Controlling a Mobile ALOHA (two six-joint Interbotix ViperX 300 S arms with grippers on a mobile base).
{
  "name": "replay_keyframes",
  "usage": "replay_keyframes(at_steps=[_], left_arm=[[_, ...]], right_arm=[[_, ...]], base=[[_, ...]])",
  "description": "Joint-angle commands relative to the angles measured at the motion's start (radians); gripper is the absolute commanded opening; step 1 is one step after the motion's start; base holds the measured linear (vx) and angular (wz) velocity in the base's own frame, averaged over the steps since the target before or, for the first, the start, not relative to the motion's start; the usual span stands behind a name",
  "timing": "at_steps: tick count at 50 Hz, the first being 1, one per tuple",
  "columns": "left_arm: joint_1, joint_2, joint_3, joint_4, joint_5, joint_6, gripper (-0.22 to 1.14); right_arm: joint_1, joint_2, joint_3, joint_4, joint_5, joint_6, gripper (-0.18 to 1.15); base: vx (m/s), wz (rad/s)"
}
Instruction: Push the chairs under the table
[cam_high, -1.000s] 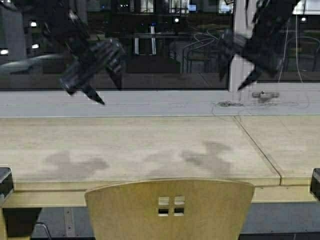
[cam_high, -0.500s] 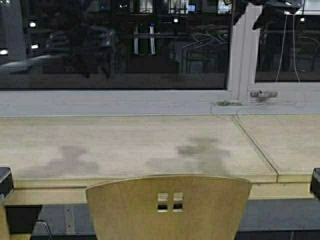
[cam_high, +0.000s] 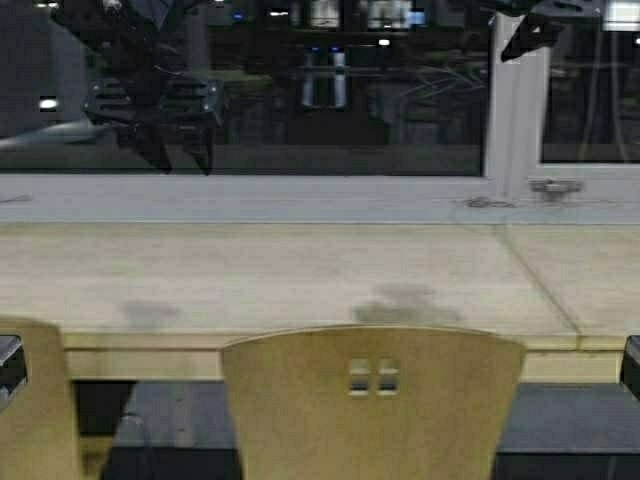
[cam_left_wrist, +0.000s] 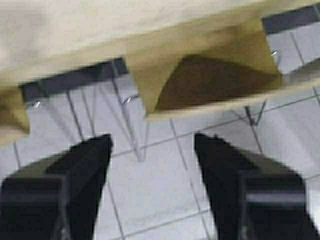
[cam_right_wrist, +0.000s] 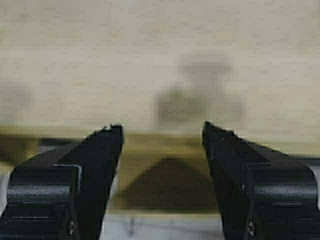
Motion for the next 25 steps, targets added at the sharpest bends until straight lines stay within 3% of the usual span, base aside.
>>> replay_keyframes(at_steps=[1,25], left_arm=[[-0.032,-0.029,-0.031,0.006,0.008,0.002,0.87],[-0.071,-0.054,-0.06,0.006,0.02,-0.005,0.87]], right_arm=[[0.014,-0.018,-0.011,-0.002,-0.006,0.005,0.86],[0.044,0.003,-0.002,0.002,-0.011,0.009,0.86]], base=[[-0.17,0.31],[-0.2,0.32]])
